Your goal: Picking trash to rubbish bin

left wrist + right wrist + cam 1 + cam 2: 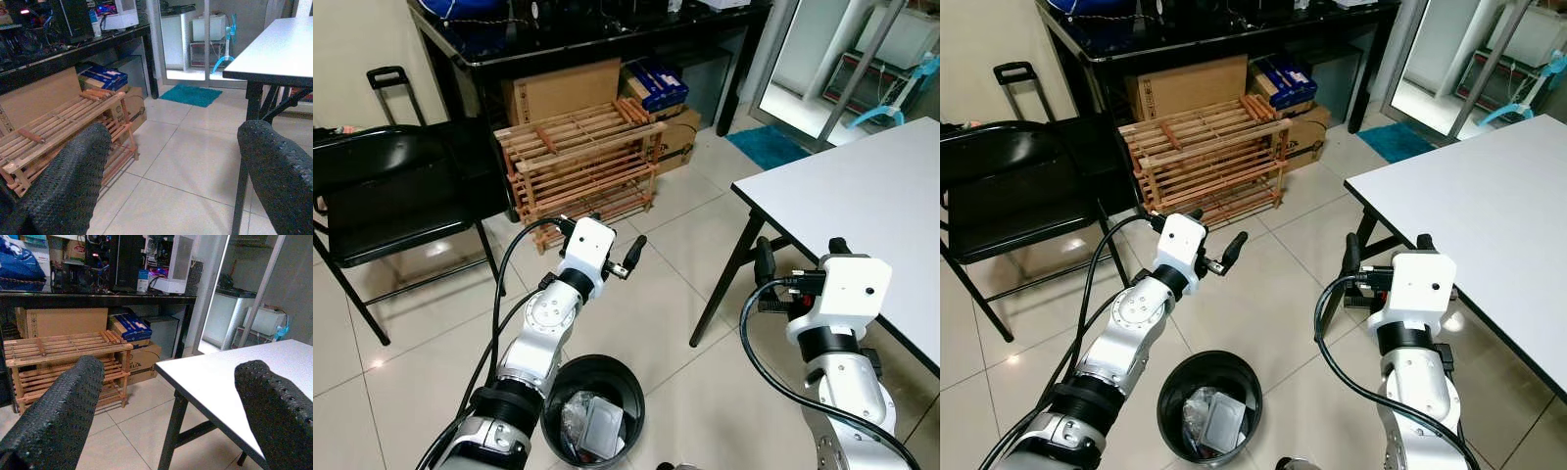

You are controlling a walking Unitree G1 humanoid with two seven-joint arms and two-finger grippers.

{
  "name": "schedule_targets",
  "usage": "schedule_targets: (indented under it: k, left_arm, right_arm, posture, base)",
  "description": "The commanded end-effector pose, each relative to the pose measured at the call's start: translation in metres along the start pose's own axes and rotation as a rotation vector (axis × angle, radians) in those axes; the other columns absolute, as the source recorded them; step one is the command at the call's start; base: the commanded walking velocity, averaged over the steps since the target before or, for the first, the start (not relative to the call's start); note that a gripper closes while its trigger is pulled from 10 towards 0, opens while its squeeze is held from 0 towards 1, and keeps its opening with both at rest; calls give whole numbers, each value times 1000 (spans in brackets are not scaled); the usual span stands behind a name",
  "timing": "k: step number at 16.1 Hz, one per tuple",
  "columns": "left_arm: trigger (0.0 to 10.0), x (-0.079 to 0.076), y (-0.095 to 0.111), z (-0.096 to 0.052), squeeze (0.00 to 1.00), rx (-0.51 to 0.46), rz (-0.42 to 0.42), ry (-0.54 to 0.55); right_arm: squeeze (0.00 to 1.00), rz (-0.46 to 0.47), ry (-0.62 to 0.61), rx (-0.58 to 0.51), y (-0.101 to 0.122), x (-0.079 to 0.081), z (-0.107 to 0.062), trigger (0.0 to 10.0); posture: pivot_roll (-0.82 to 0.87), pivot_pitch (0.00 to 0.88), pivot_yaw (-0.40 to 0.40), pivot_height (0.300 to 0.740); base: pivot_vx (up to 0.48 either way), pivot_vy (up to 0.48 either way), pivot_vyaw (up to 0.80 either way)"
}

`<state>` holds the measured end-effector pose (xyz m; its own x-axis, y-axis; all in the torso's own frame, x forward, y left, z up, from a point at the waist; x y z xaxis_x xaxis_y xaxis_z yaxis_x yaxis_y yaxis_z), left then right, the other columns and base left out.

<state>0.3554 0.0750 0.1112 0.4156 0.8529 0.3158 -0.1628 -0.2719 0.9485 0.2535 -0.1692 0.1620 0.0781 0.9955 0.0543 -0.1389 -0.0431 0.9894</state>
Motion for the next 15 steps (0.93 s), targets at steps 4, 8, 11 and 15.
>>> schedule_targets:
  k: [4,8,11,15]
  left_arm:
    - [10000,-3,0,4,0,11,-6,-14]
    - [10000,-5,-1,4,0,21,-13,-17]
    - [10000,-6,-1,5,0,24,-17,-18]
    - [10000,-7,-2,6,0,27,-22,-22]
  right_arm:
    - [0,6,-5,2,0,-2,1,10000]
    - [0,7,-6,3,0,-2,0,10000]
    - [0,8,-5,3,0,-2,1,10000]
    - [0,4,-5,1,1,-3,2,10000]
  posture:
    - [50,57,-38,740]
    - [44,58,-37,740]
    - [44,58,-37,740]
    - [44,58,-37,740]
  base:
    - [0,-321,0]
    - [-195,-333,0]
    - [-287,-335,0]
    - [-287,-337,0]
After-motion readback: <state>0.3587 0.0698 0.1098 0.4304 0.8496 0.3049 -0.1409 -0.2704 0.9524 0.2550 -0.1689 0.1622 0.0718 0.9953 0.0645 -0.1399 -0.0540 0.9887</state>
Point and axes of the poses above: a point about 5 cm out from each wrist's last joint towards the gripper, its own z axis pointing out of the wrist towards the gripper, its own y axis along the axis of the wrist's last joint, x = y × z, the point moved 3 cm from there along z, pointing out of the wrist towards the gripper, and after that the axes turned 7 degrees about z, right-handed, at the moved point
